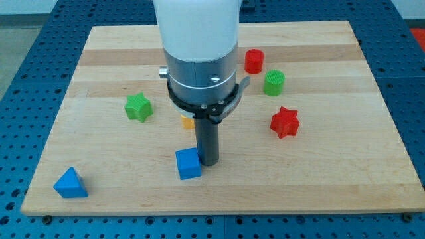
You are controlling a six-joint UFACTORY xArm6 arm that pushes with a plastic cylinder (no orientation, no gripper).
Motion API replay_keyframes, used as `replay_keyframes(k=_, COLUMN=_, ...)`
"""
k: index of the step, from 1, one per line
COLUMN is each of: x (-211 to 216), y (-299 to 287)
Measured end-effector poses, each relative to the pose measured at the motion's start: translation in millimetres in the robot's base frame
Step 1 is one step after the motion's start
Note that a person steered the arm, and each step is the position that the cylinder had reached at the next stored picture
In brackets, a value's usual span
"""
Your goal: Drag the blue cube into the triangle
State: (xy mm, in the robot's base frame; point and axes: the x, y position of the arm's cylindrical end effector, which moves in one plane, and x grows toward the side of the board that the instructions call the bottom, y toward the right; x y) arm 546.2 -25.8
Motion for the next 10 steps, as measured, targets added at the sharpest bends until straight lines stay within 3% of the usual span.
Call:
replay_keyframes(k=2, x=8, y=-27)
replay_keyframes(k=5, x=35, y=1)
replay_keyframes(k=7, x=4, y=-16)
replay_keyframes(k=10, x=21, y=-28)
